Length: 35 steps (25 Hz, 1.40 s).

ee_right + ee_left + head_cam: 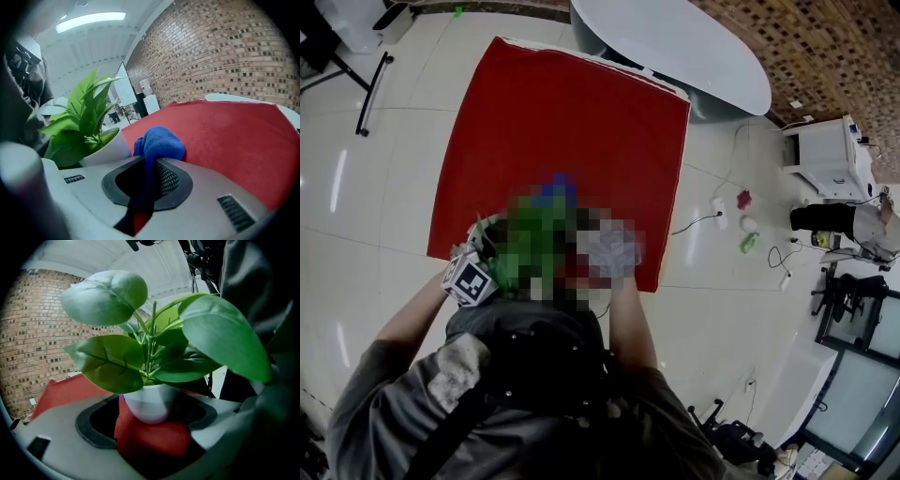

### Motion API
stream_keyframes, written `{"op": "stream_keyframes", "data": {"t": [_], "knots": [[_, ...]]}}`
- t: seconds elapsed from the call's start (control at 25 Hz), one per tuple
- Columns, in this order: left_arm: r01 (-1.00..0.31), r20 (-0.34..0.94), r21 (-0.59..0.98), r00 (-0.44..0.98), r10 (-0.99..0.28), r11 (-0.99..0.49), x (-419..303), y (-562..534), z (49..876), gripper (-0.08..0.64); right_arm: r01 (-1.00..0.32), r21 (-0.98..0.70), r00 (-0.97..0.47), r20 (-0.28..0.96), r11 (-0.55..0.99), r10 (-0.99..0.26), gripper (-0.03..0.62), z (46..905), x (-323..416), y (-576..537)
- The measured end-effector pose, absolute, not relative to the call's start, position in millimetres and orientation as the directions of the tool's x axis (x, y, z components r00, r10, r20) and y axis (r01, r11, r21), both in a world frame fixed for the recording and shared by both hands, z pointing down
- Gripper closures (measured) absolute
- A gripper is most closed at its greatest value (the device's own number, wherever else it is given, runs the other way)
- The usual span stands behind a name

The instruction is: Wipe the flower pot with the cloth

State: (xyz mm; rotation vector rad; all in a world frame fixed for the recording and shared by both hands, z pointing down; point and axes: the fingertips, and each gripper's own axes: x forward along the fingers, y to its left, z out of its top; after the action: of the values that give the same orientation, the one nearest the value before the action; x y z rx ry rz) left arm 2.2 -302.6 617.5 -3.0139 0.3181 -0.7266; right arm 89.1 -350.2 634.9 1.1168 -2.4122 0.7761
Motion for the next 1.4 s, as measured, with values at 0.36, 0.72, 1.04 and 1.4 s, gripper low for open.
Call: {"op": "stream_keyframes", "data": {"t": [0.36,0.72,1.04,1.4], "knots": [[-0.237,0.488,-0.16,0.825,-0.285,-0.958,-29,-269,647,0.124,-0.916,-0.251,-0.4,0.548,0.313,-0.734,0.532,633,179,-290],[-0.679,0.413,-0.194,0.598,-0.687,-0.708,-96,-186,594,0.127,-0.955,-0.228,-0.28,0.478,0.191,-0.833,0.532,583,245,-110],[-0.834,0.135,-0.197,0.498,-0.857,-0.516,-99,-96,453,0.145,-0.956,-0.188,-0.276,0.307,0.226,-0.911,0.532,495,243,10],[-0.816,0.006,-0.084,0.573,-0.819,-0.572,-58,30,328,0.224,-0.974,-0.137,-0.179,-0.025,0.181,-0.984,0.532,343,249,128]]}}
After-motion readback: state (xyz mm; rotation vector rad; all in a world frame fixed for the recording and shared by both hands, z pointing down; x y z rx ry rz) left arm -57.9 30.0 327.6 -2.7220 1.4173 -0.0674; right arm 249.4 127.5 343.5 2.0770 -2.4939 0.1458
